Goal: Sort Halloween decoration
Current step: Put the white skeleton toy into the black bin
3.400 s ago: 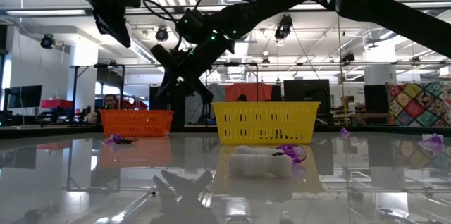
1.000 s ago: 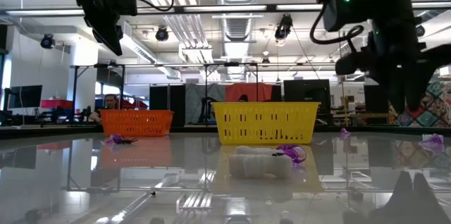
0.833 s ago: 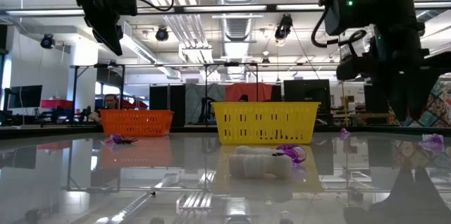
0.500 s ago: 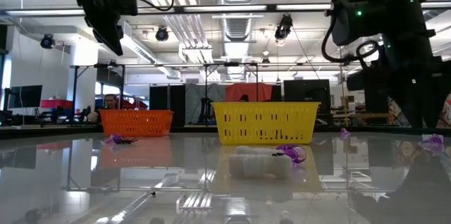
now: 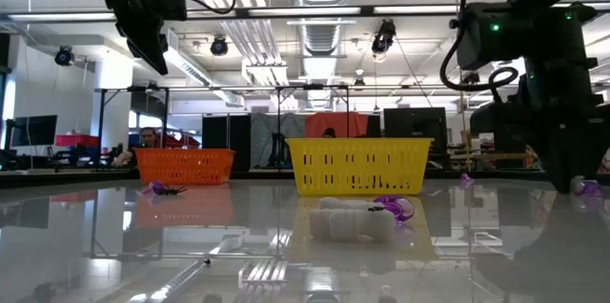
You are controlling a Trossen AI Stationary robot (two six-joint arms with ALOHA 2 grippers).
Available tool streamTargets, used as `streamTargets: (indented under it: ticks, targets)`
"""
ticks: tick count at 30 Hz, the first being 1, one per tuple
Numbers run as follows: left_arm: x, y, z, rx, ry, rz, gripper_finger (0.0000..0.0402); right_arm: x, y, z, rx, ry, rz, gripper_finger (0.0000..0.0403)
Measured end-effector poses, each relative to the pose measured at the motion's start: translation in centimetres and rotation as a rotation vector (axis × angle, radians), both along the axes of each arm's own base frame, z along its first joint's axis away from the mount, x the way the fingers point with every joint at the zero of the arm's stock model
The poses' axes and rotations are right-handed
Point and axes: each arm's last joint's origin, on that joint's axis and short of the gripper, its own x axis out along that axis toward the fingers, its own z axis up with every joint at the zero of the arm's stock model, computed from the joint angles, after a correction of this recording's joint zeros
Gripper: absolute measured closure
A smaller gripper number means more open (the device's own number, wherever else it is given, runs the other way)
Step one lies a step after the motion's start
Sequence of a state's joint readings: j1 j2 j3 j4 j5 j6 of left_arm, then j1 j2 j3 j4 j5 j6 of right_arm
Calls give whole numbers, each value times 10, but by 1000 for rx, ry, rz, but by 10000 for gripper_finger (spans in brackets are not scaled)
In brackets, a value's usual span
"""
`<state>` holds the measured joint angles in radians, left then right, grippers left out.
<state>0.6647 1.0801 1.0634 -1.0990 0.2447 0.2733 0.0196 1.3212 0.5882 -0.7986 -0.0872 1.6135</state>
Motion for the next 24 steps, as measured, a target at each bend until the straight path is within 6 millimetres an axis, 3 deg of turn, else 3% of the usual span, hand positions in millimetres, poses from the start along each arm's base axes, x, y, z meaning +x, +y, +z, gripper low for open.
streamTargets:
  ticks: [7, 12, 17, 24]
  targets:
    - [1, 0, 0, 4, -1, -5, 331, 0, 0, 5, 1, -24, 0, 383]
    - [1, 0, 0, 5, -2, -5, 331, 4, 0, 14, -1, -60, 0, 387]
    - [1, 1, 0, 5, -2, -6, 331, 22, -3, 36, -83, -171, -9, 388]
    - [-1, -1, -1, -9, 17, -5, 331, 47, -32, 67, -288, -319, -8, 389]
